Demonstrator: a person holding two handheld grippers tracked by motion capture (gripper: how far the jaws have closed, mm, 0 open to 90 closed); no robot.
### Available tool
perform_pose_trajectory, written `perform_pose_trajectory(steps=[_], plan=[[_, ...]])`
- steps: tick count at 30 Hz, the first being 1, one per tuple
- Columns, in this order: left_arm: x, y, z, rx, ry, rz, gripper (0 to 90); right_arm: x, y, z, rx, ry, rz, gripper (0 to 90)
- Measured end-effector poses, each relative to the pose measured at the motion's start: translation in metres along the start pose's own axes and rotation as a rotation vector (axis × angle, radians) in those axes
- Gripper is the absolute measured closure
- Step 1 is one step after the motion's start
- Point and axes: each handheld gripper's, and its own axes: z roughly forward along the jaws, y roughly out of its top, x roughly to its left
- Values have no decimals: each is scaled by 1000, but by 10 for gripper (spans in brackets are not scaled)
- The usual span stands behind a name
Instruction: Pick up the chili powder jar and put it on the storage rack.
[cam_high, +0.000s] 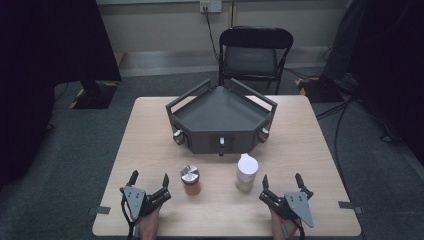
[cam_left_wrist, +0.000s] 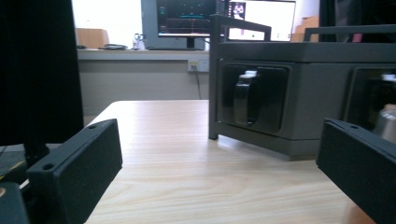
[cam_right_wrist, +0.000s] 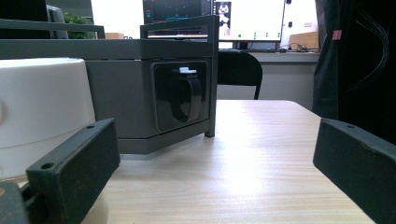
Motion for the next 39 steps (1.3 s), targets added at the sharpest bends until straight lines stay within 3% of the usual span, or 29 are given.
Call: perform_pose_trajectory(steps=[11,24,39], plan=[[-4,8,0,-36,-43,-3,0,0,0,0,0,0,0,0],[-7,15,0,-40,-119,-22,0,0,0,0,0,0,0,0],[-19,20,7,-13,-205,-9,1,0,0,0,0,0,0,0]])
